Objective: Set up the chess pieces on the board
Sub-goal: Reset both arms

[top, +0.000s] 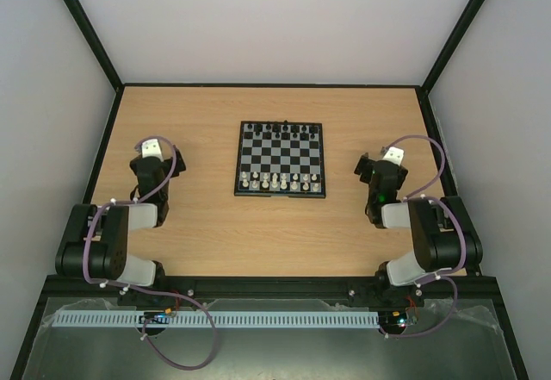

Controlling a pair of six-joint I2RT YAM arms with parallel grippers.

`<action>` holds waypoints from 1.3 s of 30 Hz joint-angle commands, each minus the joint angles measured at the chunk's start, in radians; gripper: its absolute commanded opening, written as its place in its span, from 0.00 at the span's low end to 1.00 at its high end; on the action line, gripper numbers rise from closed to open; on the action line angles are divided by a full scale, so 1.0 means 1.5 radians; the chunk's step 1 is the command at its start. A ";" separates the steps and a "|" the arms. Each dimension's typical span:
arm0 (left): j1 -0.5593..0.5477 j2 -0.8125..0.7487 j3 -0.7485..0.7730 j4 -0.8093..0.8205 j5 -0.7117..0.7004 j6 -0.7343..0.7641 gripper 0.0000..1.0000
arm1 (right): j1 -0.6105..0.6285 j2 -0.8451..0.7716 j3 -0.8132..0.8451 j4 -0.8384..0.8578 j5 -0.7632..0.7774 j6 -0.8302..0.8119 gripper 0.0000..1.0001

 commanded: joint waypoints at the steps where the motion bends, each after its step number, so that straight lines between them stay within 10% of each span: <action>1: -0.008 -0.016 -0.017 0.057 -0.015 0.012 0.99 | 0.007 -0.023 -0.071 0.130 -0.029 -0.029 0.99; 4: -0.008 -0.026 -0.030 0.072 -0.023 0.010 1.00 | 0.013 0.015 -0.142 0.292 -0.027 -0.046 0.98; 39: 0.017 0.056 -0.058 0.204 0.127 0.061 0.99 | -0.021 0.009 -0.082 0.169 -0.158 -0.051 0.99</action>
